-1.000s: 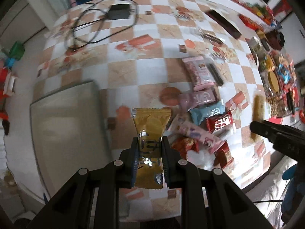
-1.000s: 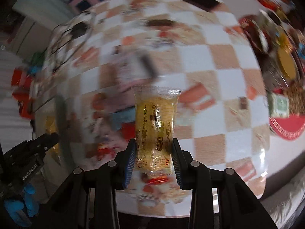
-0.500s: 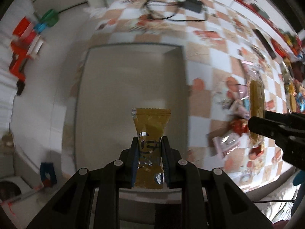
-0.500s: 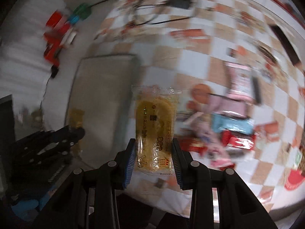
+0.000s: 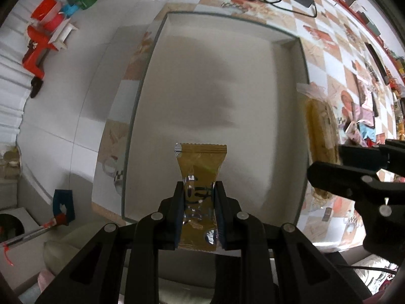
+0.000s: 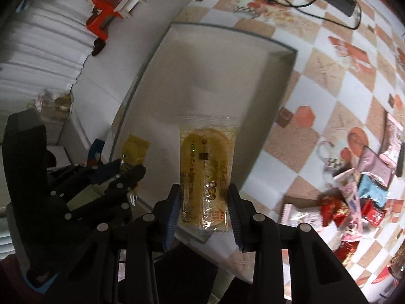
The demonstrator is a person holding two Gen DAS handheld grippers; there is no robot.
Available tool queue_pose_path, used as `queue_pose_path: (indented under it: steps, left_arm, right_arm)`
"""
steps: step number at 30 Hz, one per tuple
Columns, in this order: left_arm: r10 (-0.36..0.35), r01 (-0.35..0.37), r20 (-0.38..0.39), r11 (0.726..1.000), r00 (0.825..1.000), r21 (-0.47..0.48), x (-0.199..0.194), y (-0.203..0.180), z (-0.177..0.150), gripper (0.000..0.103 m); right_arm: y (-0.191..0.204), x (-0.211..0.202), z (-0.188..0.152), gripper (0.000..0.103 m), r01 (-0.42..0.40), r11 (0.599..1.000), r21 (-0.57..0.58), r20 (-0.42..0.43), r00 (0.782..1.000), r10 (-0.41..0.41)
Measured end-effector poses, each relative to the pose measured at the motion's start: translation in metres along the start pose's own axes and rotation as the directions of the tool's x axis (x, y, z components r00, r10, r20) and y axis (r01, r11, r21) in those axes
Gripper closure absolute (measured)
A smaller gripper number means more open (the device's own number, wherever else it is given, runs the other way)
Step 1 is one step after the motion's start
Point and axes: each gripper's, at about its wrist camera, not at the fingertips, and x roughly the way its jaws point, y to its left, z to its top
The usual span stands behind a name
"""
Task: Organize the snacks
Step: 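Carry both held packets over the empty glass tray, then lower both packets into the tray and open both grippers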
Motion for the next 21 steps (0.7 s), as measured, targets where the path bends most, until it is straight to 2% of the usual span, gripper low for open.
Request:
queue_pose_path:
  steps: [7,10,11,12,14,15,20,21]
  left_arm:
    - [0.014,-0.014,-0.019,1.0,1.0,0.015,0.008,0.001,-0.004,0.078]
    - [0.027,-0.027,-0.008,0.999,1.0,0.031,0.007,-0.002,-0.006,0.073]
    - [0.027,-0.026,-0.005,0.999,1.0,0.033,0.007,-0.003,-0.005,0.065]
    - [0.029,-0.029,-0.001,0.999,1.0,0.036,0.006,-0.004,-0.006,0.053]
    - [0.039,-0.04,0.019,0.998,0.999,0.04,0.002,-0.006,-0.005,0.038]
    - [0.048,-0.049,0.03,0.998,0.998,0.044,0.0,-0.008,-0.005,0.033]
    - [0.059,-0.062,0.057,0.996,0.997,0.068,-0.009,-0.017,0.002,0.027]
    - [0.06,-0.065,0.06,0.995,0.996,0.074,-0.01,-0.02,0.003,0.025]
  right_arm:
    - [0.008,0.023,0.012,0.065,-0.001,1.0,0.001,-0.043,0.999,0.001]
    - [0.007,0.027,0.016,0.065,-0.009,1.0,0.005,-0.053,0.999,0.009]
    - [0.008,0.026,0.017,0.064,-0.012,1.0,0.006,-0.054,0.998,0.012]
    - [0.008,0.027,0.018,0.055,-0.012,1.0,0.008,-0.053,0.998,0.013]
    - [0.008,0.025,0.016,0.045,-0.013,1.0,0.011,-0.044,0.999,0.014]
    - [0.007,0.022,0.014,0.045,-0.014,1.0,0.011,-0.036,0.999,0.014]
    - [0.0,0.01,0.012,0.045,-0.007,1.0,0.022,-0.021,1.0,0.007]
    - [-0.002,0.008,0.011,0.039,-0.005,1.0,0.027,-0.015,1.0,0.005]
